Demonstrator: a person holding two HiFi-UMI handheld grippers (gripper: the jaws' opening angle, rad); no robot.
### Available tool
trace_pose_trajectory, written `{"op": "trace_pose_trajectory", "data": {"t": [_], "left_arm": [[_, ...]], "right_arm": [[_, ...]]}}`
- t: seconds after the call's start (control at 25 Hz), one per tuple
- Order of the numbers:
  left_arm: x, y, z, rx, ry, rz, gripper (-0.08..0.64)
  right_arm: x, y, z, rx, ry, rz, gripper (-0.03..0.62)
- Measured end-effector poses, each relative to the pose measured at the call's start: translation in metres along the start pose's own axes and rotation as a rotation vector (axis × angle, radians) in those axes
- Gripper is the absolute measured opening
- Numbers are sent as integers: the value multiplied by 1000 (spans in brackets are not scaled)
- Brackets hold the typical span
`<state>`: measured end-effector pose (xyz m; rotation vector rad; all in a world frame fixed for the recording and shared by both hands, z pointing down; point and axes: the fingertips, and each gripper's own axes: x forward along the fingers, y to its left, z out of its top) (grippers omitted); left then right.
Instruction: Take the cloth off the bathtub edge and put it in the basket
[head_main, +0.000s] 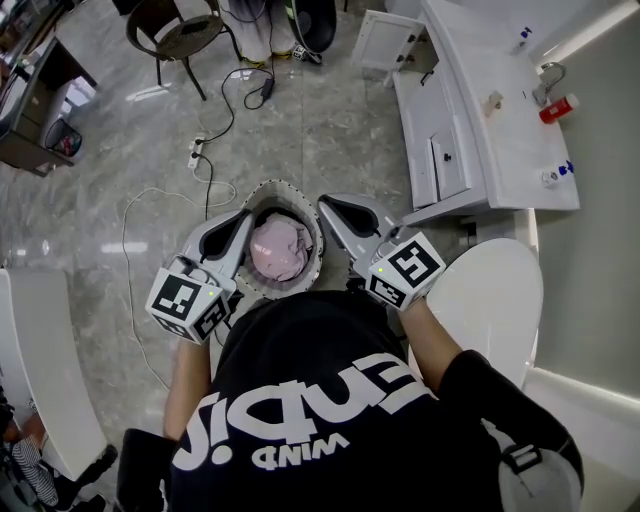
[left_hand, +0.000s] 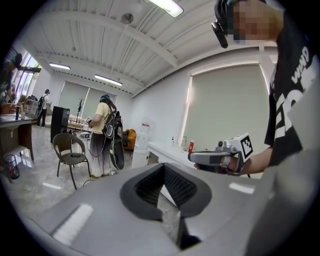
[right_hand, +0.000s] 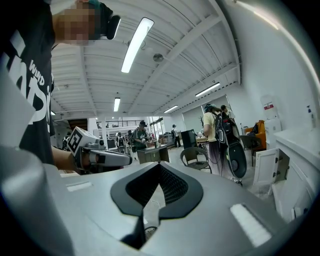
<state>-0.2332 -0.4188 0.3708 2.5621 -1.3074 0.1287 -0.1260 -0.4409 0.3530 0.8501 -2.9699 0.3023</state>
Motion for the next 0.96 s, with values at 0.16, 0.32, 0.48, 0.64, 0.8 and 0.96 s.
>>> {"op": "trace_pose_trajectory", "data": {"t": [0.16,0.32,0.48,0.64,0.8,0.96], "left_arm": [[-1,1,-2,-15,-5,12,-3],[-2,3,1,-21,-16,25,-3],[-3,11,4,-36,-41,58,-3],[-3,14,6,-37,-47,80,-3],[-3,17,1,-45,-39,96,-3],[-3,19,-4,-52,-29,102,-3]], "right_arm": [[-2,0,-2,3,0,-5,5],[0,1,-2,-4,-4,-12,5],[0,0,-2,3,-17,-32,5],[0,1,-2,3,-19,-31,5],[1,3,-3,7,-18,-31,5],[5,3,-4,10,-18,-29,5]]}}
